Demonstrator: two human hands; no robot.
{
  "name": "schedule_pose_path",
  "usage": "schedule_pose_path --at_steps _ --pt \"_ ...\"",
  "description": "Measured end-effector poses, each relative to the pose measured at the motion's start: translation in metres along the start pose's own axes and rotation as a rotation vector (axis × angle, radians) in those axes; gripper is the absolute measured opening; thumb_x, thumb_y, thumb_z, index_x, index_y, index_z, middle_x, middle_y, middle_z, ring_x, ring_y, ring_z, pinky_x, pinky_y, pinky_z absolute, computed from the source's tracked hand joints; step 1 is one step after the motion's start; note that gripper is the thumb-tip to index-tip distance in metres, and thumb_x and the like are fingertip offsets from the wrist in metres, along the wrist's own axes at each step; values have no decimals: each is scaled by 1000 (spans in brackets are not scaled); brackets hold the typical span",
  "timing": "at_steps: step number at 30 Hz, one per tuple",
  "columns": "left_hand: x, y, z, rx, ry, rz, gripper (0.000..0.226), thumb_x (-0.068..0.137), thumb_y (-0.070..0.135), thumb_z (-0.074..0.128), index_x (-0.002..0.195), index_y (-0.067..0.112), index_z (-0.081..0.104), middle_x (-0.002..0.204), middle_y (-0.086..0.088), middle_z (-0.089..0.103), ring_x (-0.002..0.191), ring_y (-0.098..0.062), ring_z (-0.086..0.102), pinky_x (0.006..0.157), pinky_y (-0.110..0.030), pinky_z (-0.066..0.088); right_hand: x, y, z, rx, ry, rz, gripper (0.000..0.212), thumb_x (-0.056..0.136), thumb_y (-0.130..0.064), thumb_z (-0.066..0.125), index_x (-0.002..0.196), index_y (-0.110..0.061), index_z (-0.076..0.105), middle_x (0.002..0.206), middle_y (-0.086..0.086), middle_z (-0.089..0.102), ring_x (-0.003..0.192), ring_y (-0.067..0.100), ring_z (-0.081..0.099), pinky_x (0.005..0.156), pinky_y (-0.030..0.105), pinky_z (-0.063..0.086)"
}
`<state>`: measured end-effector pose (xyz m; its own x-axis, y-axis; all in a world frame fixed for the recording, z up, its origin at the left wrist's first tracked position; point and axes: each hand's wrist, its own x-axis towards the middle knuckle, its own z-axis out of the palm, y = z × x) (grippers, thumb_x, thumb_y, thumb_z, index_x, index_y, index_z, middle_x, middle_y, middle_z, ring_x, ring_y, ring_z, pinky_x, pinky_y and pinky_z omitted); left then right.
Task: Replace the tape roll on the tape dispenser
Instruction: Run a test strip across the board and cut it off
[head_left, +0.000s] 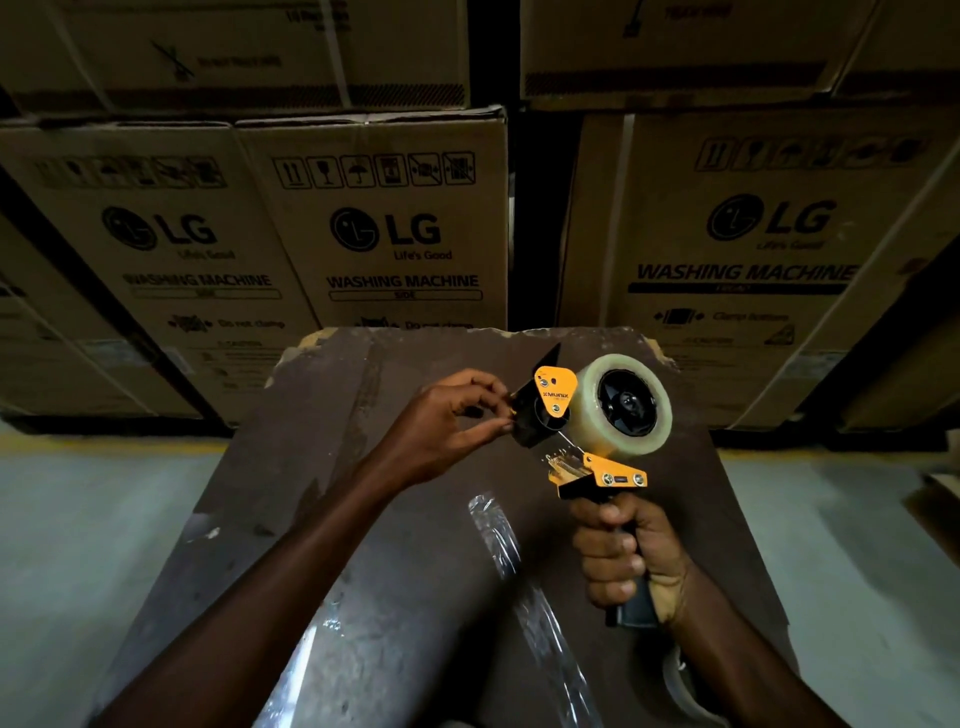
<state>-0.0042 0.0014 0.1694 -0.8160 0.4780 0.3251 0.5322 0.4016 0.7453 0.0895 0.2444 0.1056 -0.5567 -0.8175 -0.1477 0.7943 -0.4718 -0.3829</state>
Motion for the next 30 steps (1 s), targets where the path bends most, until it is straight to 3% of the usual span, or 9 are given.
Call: schedule_pose_path --at_steps 2,4,7,11,15,19,21,25,30 --pt "4 1 -7 -7 -49 27 7 83 11 76 89 14 74 121 8 62 114 -8 62 96 -29 54 1 -2 0 6 -4 9 7 85 -20 49 80 -18 53 58 -8 37 44 9 36 51 24 36" --pt "8 4 -14 -51 -102 4 6 84 8 75 89 10 74 119 6 66 113 -6 64 97 -26 53 3 -4 0 1 -1 22 8 85 -20 50 77 -19 50 57 -8 37 44 9 36 51 23 37" --pt "17 5 -26 -79 -181 -97 10 86 10 73 90 19 70 112 -1 74 109 -5 68 94 -39 57 1 -6 -3 6 2 72 7 83 -20 50 77 -18 52 56 -7 39 42 8 33 52 22 39" --pt "23 1 -42 -123 -316 -149 9 85 26 74 86 31 67 99 -7 76 98 -25 72 88 -56 57 -5 -5 -8 8 -18 149 7 83 -21 51 79 -18 55 57 -7 39 43 9 36 54 22 43" --pt "29 3 -49 -280 -415 -275 8 89 7 68 89 12 63 90 -7 77 89 -18 73 83 -39 59 -11 -1 -10 -4 -56 206 5 82 -21 54 79 -19 56 56 -7 39 42 9 37 52 20 41" --pt "34 6 -56 -414 -542 -404 13 86 6 68 96 1 59 96 -20 74 94 -29 73 92 -47 57 -17 2 -10 -3 -61 244 5 82 -22 55 77 -20 56 56 -8 38 42 8 37 51 20 38" --pt "37 7 -54 -383 -559 -427 18 83 10 71 96 1 62 98 -20 75 96 -30 72 93 -48 57 -18 3 -10 5 -59 260 4 82 -21 55 78 -20 57 56 -7 39 43 8 37 52 20 39" --pt "43 13 -41 -229 -521 -419 17 79 8 77 91 2 67 86 -5 75 84 -18 71 85 -44 58 -17 6 -9 -34 -70 282 5 83 -23 55 79 -23 57 56 -9 38 43 7 35 52 20 39" --pt "32 20 -22 -206 -379 -415 18 79 4 79 77 11 62 68 -1 65 61 -8 61 57 -25 50 -21 6 -12 -20 -92 287 5 83 -23 54 79 -23 57 56 -9 38 43 7 36 51 20 37"
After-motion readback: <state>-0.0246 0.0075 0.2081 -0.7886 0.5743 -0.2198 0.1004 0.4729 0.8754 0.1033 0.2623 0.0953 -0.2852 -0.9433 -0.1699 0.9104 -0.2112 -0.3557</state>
